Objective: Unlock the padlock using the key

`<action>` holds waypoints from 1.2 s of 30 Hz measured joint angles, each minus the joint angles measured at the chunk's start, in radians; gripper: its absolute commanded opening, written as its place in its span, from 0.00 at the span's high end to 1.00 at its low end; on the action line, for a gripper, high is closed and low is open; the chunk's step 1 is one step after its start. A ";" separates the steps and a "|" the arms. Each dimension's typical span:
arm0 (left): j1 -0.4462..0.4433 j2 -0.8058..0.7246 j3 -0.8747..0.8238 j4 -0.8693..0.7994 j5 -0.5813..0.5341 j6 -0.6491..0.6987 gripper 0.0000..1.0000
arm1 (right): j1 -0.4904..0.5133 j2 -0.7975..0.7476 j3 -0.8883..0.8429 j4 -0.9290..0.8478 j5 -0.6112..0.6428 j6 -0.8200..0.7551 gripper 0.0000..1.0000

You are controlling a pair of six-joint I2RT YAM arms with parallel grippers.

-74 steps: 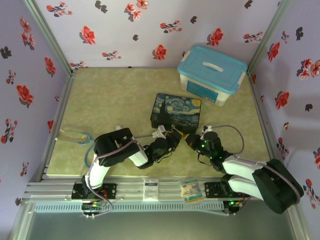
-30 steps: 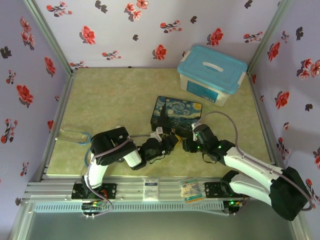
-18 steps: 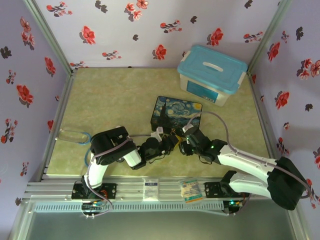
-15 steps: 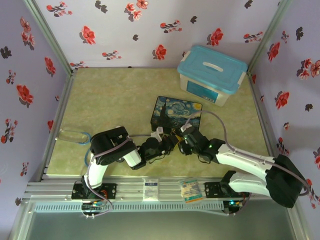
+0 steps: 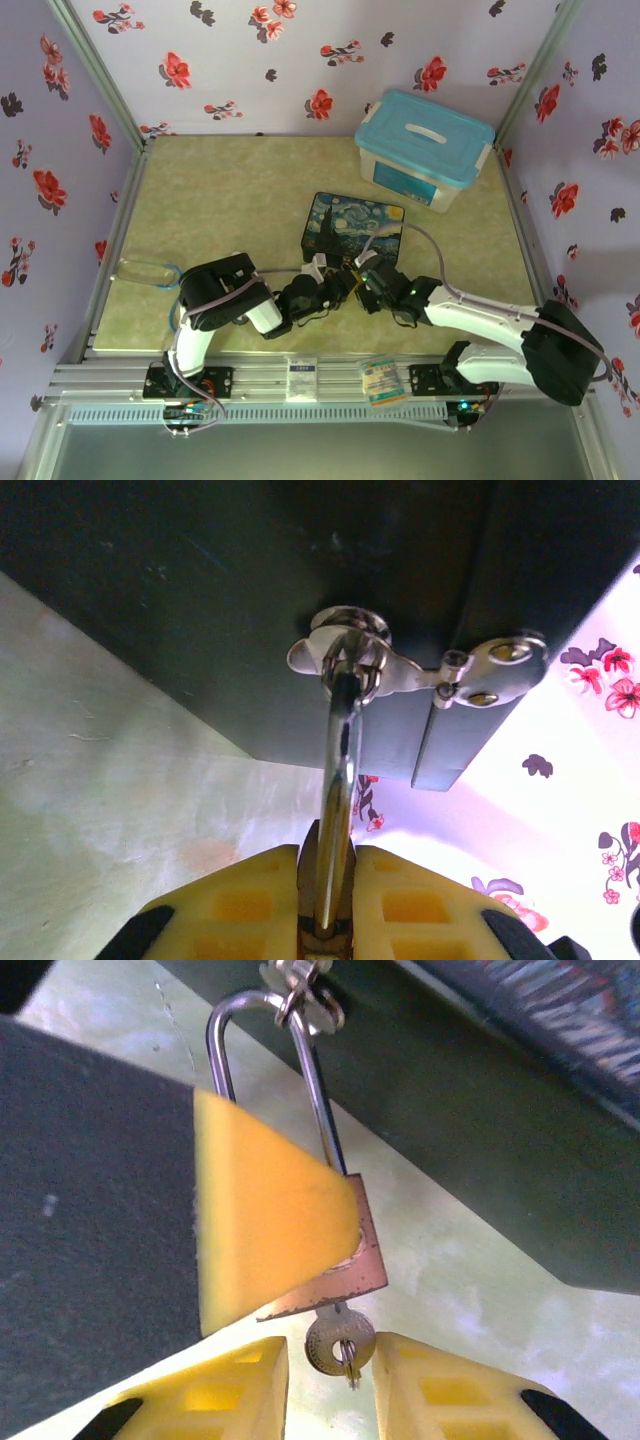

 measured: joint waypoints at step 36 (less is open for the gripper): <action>-0.013 -0.056 -0.031 -0.092 -0.021 0.068 0.73 | -0.288 -0.058 -0.266 0.435 -0.558 0.293 0.91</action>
